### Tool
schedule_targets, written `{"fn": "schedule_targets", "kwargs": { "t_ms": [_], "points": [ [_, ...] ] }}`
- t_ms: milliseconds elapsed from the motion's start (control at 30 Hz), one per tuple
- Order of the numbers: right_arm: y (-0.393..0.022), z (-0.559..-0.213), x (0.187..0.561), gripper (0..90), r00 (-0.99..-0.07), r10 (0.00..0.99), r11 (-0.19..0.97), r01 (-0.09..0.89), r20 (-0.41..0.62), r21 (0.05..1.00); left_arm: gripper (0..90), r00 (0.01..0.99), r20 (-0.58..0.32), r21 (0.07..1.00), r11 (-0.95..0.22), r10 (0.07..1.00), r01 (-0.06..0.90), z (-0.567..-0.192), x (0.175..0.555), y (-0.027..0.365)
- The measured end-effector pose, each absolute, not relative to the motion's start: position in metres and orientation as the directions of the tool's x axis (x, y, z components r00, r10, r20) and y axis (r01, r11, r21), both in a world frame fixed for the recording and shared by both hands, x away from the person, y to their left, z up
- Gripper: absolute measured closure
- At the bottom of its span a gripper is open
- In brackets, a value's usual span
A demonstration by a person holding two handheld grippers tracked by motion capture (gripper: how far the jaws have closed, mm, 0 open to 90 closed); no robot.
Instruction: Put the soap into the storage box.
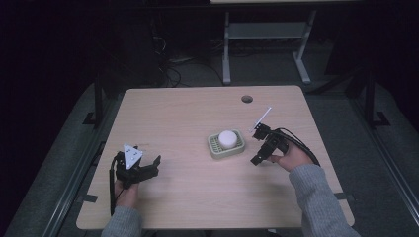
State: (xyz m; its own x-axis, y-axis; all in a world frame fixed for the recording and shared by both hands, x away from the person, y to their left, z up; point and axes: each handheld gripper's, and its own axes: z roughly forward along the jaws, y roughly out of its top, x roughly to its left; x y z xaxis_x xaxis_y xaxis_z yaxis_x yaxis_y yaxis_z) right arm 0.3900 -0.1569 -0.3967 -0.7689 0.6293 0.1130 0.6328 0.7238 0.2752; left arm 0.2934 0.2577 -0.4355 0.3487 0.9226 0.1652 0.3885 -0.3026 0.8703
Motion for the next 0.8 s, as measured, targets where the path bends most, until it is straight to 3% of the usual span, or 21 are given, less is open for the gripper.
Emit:
{"fn": "schedule_targets", "kwargs": {
  "t_ms": [800],
  "points": [
    [-0.185, -0.412, 0.348, 25.0, -0.758, 0.642, 0.691, 0.639, 0.118, 0.338, 14.8, 0.352, 0.175, 0.866, -0.314, 0.920, 0.390, -0.436, 0.293, 0.258]
  ]
}}
